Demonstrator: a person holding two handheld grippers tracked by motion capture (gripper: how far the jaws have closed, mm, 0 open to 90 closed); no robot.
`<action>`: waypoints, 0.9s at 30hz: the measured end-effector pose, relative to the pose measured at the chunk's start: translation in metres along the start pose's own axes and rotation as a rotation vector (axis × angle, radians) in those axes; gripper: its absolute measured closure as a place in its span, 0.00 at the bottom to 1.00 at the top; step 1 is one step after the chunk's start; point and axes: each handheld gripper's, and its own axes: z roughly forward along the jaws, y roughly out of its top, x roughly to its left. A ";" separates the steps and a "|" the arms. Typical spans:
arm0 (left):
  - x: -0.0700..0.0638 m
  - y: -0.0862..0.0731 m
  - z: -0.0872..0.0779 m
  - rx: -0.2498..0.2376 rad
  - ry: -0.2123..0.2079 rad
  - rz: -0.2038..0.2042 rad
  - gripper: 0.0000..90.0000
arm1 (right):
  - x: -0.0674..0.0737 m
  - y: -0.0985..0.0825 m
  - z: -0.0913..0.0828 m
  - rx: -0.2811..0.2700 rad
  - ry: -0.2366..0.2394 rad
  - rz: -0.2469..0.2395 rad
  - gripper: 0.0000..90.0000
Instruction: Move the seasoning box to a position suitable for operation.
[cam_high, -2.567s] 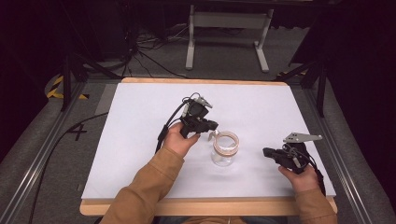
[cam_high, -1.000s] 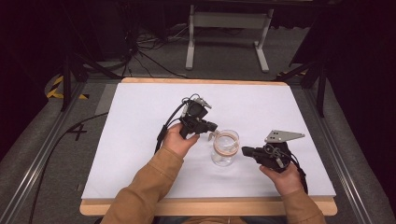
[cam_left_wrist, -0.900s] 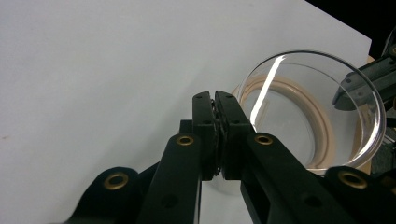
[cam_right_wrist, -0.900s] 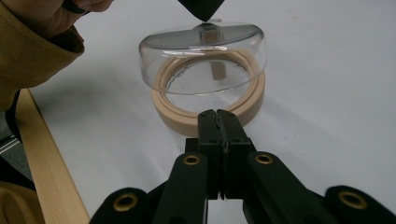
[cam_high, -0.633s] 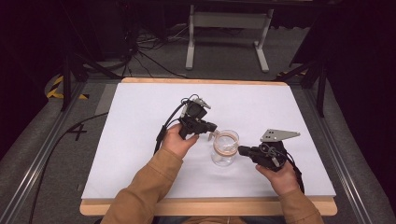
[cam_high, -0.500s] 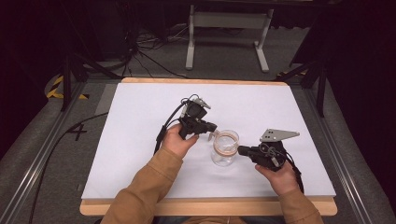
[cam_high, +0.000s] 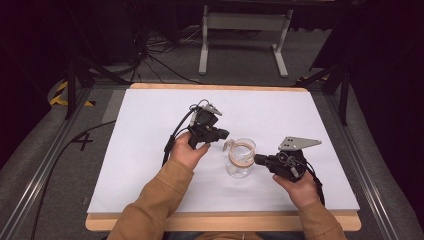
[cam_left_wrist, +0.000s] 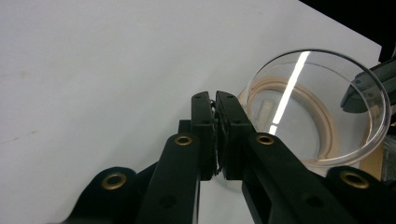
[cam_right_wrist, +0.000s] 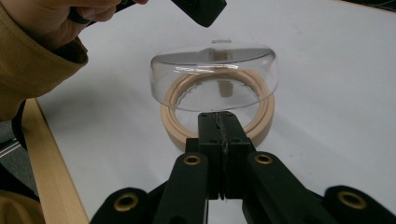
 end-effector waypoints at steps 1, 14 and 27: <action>0.000 -0.002 -0.004 -0.010 0.004 -0.011 0.96 | 0.000 0.000 0.000 0.000 0.000 0.000 1.00; 0.008 -0.030 -0.041 -0.049 0.080 -0.084 0.95 | 0.001 0.024 0.005 -0.056 0.030 -0.046 1.00; 0.013 -0.059 -0.067 -0.056 0.143 -0.147 0.94 | 0.004 0.048 0.019 -0.093 0.071 -0.093 1.00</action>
